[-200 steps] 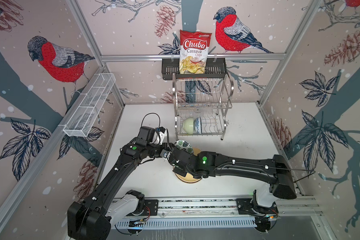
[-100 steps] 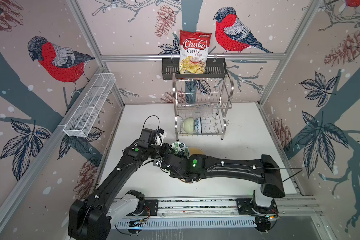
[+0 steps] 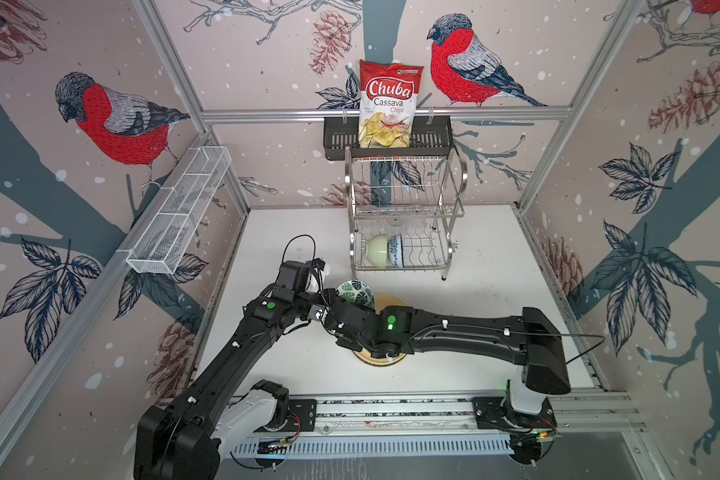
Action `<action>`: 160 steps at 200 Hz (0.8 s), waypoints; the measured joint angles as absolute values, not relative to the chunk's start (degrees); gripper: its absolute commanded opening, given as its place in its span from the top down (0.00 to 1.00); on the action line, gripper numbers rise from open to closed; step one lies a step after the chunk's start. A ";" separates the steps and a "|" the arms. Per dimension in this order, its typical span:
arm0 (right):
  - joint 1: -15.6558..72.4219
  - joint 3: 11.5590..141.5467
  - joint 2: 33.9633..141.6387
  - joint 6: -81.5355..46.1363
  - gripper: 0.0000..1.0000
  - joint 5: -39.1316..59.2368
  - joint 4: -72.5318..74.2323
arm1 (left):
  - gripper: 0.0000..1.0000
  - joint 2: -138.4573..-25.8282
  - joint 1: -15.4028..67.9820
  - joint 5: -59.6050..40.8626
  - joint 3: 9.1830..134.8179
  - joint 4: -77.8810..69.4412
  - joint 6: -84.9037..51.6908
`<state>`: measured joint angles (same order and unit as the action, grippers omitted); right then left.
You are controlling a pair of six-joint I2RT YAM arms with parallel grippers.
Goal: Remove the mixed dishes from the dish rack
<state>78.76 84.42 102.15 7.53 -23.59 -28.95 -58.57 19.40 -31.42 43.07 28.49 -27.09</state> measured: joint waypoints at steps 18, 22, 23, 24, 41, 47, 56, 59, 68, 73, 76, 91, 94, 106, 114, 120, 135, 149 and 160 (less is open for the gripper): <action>78.08 82.94 100.73 5.63 0.53 -21.78 -27.16 | 1.00 -59.02 19.42 -31.99 42.76 27.81 -28.21; 77.97 82.65 100.42 5.17 0.52 -21.28 -26.79 | 1.00 -59.07 19.44 -32.21 42.74 27.66 -28.29; 77.95 82.61 100.36 5.04 0.52 -21.15 -26.70 | 1.00 -59.07 19.44 -32.25 42.74 27.64 -28.29; 77.89 82.48 100.18 4.78 0.52 -20.93 -26.57 | 1.00 -59.11 19.44 -32.34 42.72 27.62 -28.29; 77.23 80.88 97.69 2.52 0.50 -17.91 -24.99 | 1.00 -59.86 19.53 -33.63 42.72 27.33 -28.71; 76.95 80.07 96.57 1.61 0.50 -16.88 -24.23 | 1.00 -60.16 19.57 -33.93 42.72 27.22 -28.75; 76.51 78.72 94.67 0.49 0.49 -15.20 -23.11 | 1.00 -60.69 19.57 -34.28 42.72 27.20 -28.67; 76.27 78.15 93.89 -0.14 0.49 -14.79 -22.63 | 1.00 -60.82 19.57 -34.22 42.72 27.31 -28.47; 75.37 76.62 91.59 -1.61 0.49 -13.85 -21.12 | 1.00 -61.21 19.59 -33.95 42.68 27.79 -28.53; 74.70 75.72 90.24 -2.20 0.49 -13.47 -20.34 | 1.00 -61.39 19.59 -33.71 42.68 27.94 -28.51; 74.30 75.05 89.38 -2.81 0.48 -13.19 -19.66 | 1.00 -61.52 19.59 -33.43 42.68 27.99 -28.51; 71.85 71.31 84.73 -5.61 0.46 -12.73 -16.88 | 1.00 -62.13 19.59 -32.16 42.72 28.16 -28.49; 71.31 70.39 83.74 -6.35 0.46 -12.53 -16.23 | 1.00 -62.26 19.59 -31.83 42.76 28.23 -28.49; 68.93 66.50 79.79 -8.67 0.44 -11.70 -13.74 | 1.00 -62.59 19.59 -30.94 42.94 28.58 -28.47; 67.29 64.05 77.56 -10.44 0.43 -11.64 -11.92 | 1.00 -62.63 19.59 -30.30 43.09 28.77 -28.40; 65.89 62.41 76.09 -11.77 0.43 -11.62 -10.79 | 1.00 -62.67 19.59 -29.74 43.22 28.86 -28.21; 62.72 60.23 74.11 -14.90 0.43 -11.33 -9.45 | 1.00 -62.98 19.53 -28.53 43.68 28.97 -28.10; 60.66 59.92 73.93 -17.28 0.42 -11.38 -8.73 | 1.00 -63.24 19.49 -28.01 43.99 28.88 -28.08; 59.96 60.12 74.50 -18.37 0.42 -11.18 -8.56 | 1.00 -63.26 19.49 -27.55 43.99 28.95 -28.08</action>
